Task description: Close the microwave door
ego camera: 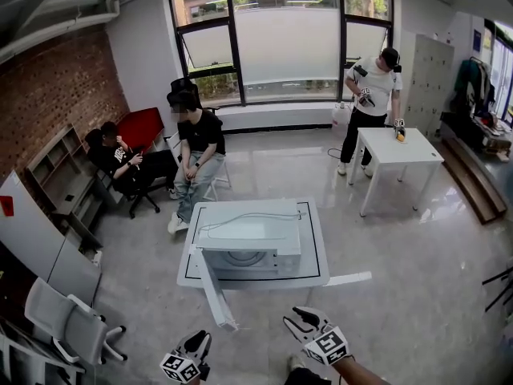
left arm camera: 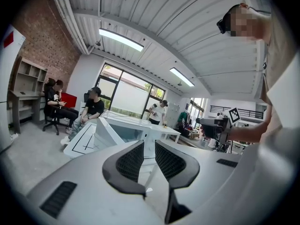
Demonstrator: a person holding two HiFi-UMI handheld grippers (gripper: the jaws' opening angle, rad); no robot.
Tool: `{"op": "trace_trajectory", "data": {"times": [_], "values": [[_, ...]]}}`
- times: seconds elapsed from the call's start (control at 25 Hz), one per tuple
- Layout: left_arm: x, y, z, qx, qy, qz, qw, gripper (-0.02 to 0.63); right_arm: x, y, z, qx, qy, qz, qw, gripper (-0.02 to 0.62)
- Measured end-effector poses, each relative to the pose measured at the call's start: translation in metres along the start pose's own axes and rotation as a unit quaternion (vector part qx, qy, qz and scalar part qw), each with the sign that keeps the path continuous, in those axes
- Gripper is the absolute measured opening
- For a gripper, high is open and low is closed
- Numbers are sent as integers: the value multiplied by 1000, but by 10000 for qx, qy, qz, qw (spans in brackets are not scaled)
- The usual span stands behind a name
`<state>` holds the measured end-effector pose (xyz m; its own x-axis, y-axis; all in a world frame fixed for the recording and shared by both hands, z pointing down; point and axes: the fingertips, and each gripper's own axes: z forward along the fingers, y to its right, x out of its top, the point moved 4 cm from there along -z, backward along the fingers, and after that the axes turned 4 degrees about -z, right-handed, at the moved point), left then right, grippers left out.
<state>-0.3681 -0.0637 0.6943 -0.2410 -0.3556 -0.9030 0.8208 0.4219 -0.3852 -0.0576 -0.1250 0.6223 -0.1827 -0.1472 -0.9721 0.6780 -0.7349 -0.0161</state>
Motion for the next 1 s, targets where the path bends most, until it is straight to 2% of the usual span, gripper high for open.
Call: {"op": "trace_trajectory", "data": {"times": [0.56, 0.8, 1.0], "values": [[-6, -6, 34, 809, 6, -74, 9967, 63, 11, 58, 36, 700, 84, -206, 9973, 149], [-8, -17, 39, 1040, 81, -80, 9945, 63, 13, 76, 55, 894, 77, -330, 9954, 149], [-27, -28, 37, 1111, -5, -70, 9938, 64, 16, 75, 60, 1033, 40, -383, 9939, 149]]}}
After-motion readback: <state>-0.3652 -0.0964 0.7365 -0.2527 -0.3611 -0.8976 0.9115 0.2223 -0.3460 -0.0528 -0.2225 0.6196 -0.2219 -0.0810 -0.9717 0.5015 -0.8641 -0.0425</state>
